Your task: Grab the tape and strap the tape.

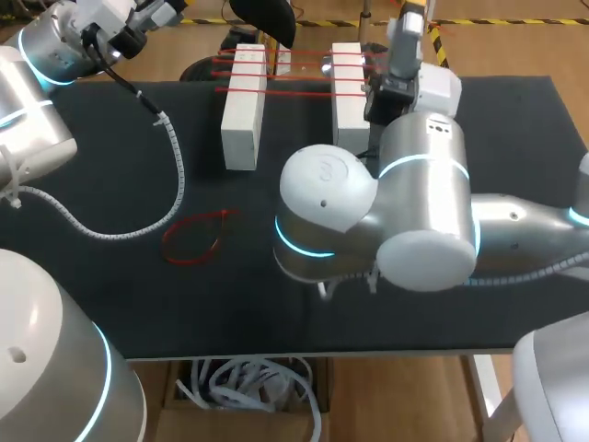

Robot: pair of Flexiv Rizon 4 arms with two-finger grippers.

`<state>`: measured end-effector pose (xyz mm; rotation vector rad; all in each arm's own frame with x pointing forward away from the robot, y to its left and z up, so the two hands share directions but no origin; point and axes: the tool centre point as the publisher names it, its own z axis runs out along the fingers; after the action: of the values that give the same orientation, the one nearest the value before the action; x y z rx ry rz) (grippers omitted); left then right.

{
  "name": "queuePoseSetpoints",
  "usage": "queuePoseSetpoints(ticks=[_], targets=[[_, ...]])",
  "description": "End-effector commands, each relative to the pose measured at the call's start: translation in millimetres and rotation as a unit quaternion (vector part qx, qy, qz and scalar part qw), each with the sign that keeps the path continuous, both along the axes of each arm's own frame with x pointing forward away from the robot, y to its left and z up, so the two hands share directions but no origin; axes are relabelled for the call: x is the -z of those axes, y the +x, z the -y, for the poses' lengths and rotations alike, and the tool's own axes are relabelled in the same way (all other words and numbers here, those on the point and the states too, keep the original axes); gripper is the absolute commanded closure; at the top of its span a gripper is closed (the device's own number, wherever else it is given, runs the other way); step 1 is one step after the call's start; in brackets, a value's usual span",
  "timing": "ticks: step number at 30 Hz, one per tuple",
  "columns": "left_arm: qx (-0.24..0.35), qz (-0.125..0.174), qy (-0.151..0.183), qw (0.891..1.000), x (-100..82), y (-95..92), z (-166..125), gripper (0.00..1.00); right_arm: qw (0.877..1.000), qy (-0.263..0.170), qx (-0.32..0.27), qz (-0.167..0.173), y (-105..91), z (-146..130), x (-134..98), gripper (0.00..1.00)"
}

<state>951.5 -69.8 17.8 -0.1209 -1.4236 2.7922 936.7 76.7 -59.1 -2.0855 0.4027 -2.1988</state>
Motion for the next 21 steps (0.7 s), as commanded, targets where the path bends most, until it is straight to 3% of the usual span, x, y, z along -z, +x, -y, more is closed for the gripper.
queuePoseSetpoints(ticks=[1,13,16,17,18,21], targets=[[0.001,0.001,-0.001,1.0,0.8,0.6,-0.2,1.0,1.0,-0.001,-0.006,-0.013,0.6,11.3,-12.8,0.0],[0.001,0.001,-0.001,1.0,0.8,0.6,-0.2,1.0,1.0,0.008,-0.001,-0.012,2.6,21.6,-19.2,0.0],[0.001,0.001,-0.001,1.0,0.8,0.6,-0.2,1.0,1.0,0.011,0.001,-0.012,3.1,22.9,-20.0,0.22],[0.001,0.001,-0.001,1.0,0.8,0.6,-0.2,1.0,1.0,0.012,0.001,-0.011,3.3,23.1,-20.1,0.47],[0.001,0.001,-0.001,1.0,0.8,0.6,-0.2,1.0,1.0,0.013,0.001,-0.011,3.5,23.4,-20.4,0.56],[0.001,0.001,-0.001,1.0,0.8,0.6,-0.2,1.0,1.0,0.014,0.0,-0.009,4.8,24.0,-21.7,0.61]])
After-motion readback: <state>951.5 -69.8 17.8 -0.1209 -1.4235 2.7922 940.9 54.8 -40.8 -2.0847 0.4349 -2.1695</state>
